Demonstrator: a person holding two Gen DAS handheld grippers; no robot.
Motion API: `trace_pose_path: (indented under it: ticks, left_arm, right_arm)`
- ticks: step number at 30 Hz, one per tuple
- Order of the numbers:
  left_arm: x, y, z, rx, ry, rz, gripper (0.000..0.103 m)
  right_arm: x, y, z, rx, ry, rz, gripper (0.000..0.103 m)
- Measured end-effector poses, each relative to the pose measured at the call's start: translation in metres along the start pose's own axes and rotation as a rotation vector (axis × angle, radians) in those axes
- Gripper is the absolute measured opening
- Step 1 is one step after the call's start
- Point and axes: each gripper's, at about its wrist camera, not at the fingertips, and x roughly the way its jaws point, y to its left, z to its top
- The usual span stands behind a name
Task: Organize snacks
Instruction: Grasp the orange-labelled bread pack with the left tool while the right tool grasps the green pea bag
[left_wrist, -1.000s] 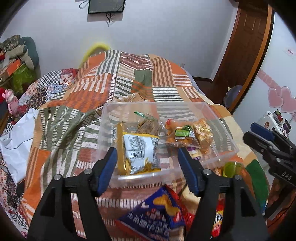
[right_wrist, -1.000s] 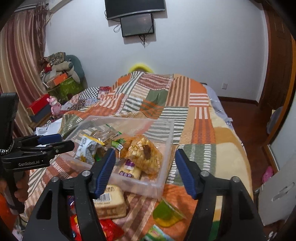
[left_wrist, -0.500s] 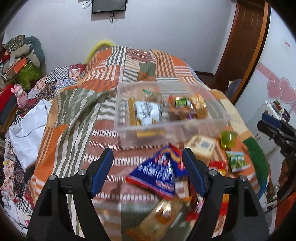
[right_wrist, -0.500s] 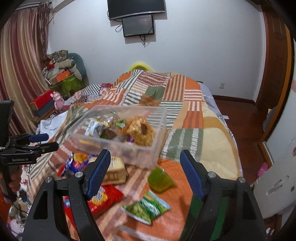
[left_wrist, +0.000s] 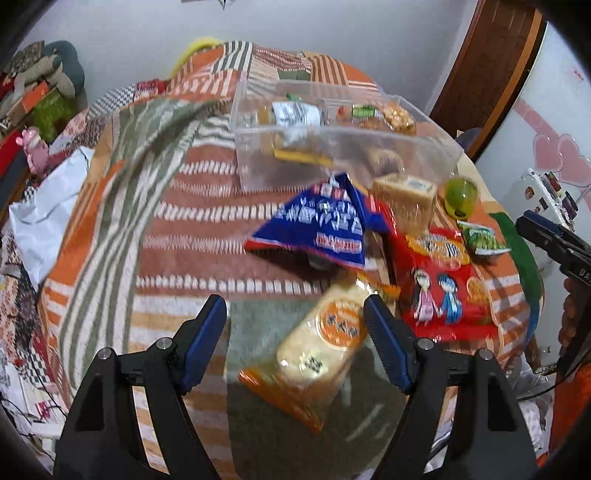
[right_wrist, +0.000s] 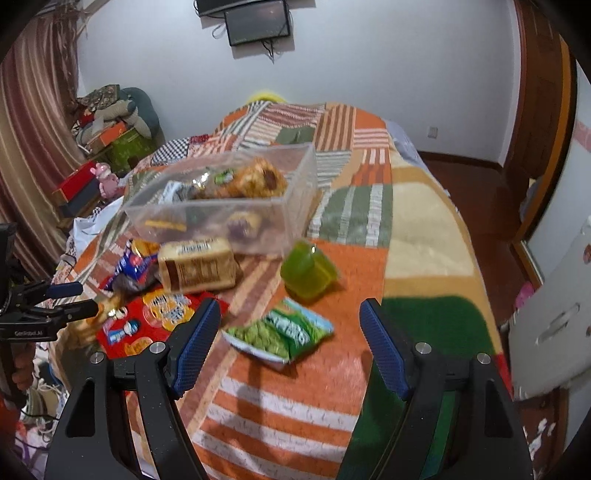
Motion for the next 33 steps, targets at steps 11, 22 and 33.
trace_pose_path:
  ticks: [11, 22, 33]
  left_arm:
    - [0.016, -0.011, -0.019, 0.037, 0.015, 0.012, 0.078]
    - [0.02, -0.011, -0.016, 0.01, -0.055, 0.064, 0.052]
    - [0.008, -0.013, -0.018, 0.009, -0.08, 0.051, 0.033]
  right_arm:
    - [0.028, -0.002, -0.016, 0.061, 0.082, 0.043, 0.075]
    - [0.041, -0.001, -0.019, 0.096, 0.094, 0.066, 0.068]
    - [0.035, -0.002, -0.02, 0.082, 0.073, 0.094, 0.027]
